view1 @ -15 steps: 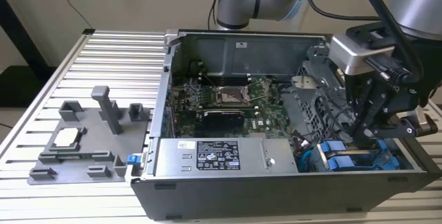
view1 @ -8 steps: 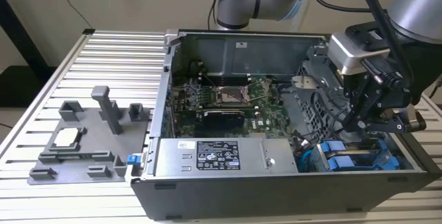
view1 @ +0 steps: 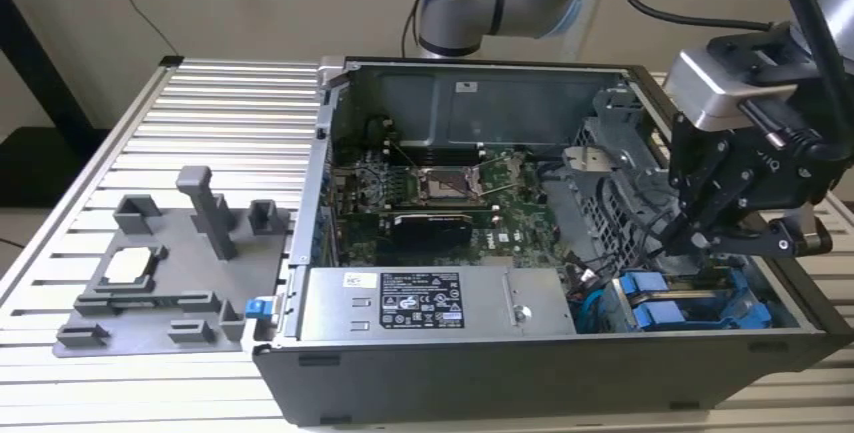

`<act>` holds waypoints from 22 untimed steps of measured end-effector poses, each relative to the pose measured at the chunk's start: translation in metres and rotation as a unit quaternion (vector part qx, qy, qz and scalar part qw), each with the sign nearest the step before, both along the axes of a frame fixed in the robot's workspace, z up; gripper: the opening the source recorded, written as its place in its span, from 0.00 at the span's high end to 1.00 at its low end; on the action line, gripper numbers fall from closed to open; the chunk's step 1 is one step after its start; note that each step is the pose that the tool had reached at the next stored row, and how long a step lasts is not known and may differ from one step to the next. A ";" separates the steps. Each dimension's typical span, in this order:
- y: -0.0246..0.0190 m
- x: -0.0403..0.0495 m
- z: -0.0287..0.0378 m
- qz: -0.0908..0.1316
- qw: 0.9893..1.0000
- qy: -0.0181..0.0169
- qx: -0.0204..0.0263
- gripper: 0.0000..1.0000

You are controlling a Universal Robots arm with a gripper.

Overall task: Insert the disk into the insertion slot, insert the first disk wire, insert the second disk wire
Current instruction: 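Insert the second disk wire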

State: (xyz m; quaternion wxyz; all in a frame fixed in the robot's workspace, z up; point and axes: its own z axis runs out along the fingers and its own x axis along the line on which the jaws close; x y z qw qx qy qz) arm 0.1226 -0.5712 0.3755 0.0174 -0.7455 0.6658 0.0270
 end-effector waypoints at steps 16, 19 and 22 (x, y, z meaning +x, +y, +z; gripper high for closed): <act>-0.0035 0.0203 -0.0052 -0.016 1.000 0.022 0.004 0.84; -0.0053 0.0206 -0.0081 -0.016 1.000 0.020 0.005 0.84; -0.0062 0.0215 -0.0112 -0.016 1.000 0.017 0.006 0.84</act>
